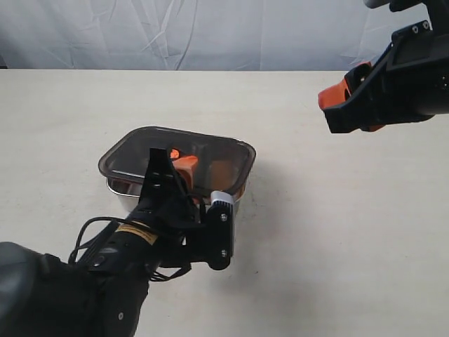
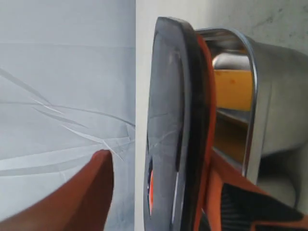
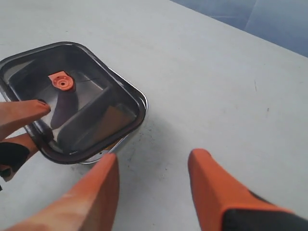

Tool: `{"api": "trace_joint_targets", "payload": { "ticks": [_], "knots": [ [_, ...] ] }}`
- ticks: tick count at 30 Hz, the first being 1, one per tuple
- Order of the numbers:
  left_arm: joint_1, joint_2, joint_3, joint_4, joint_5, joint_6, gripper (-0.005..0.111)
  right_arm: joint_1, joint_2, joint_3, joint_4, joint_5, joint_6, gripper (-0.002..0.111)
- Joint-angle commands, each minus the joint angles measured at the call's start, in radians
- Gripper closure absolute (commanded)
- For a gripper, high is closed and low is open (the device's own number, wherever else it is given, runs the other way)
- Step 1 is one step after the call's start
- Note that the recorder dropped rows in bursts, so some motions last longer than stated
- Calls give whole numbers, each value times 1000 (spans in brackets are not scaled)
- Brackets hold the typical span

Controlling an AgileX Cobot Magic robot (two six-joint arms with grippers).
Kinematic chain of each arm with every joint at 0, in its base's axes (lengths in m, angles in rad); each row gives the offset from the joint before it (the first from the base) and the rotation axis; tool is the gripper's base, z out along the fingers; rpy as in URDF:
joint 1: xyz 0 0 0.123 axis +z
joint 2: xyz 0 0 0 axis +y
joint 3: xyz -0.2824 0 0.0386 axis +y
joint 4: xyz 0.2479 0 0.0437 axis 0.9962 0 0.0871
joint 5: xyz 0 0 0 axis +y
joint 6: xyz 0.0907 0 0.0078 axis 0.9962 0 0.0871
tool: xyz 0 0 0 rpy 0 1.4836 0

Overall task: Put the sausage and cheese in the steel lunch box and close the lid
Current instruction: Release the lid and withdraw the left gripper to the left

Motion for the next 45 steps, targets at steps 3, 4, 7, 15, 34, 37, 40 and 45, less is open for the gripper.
{"api": "trace_joint_targets", "payload": {
  "ticks": [3,4,7,15,34,37,40,45],
  "knots": [
    [-22,-10,2,-74,6,-11,55,1,-6,-2,-5,3,0,62],
    [-36,-10,2,-89,8,-9,55,1,-6,-2,-7,3,0,62],
    [-81,-10,2,-104,27,3,55,1,-6,-2,-7,3,0,62],
    [-115,-10,2,-166,35,5,55,1,-6,-2,-6,5,0,62],
    [-149,-221,2,-330,20,-99,59,1,-6,-2,-6,3,13,62],
    [-82,-231,2,-251,-72,-165,71,1,-6,-2,-6,17,15,62],
    [-75,-304,0,-258,-165,-177,75,1,-6,-2,-4,35,19,62],
    [-11,-407,0,-351,-195,-204,99,3,25,12,129,54,33,106]
  ]
}}
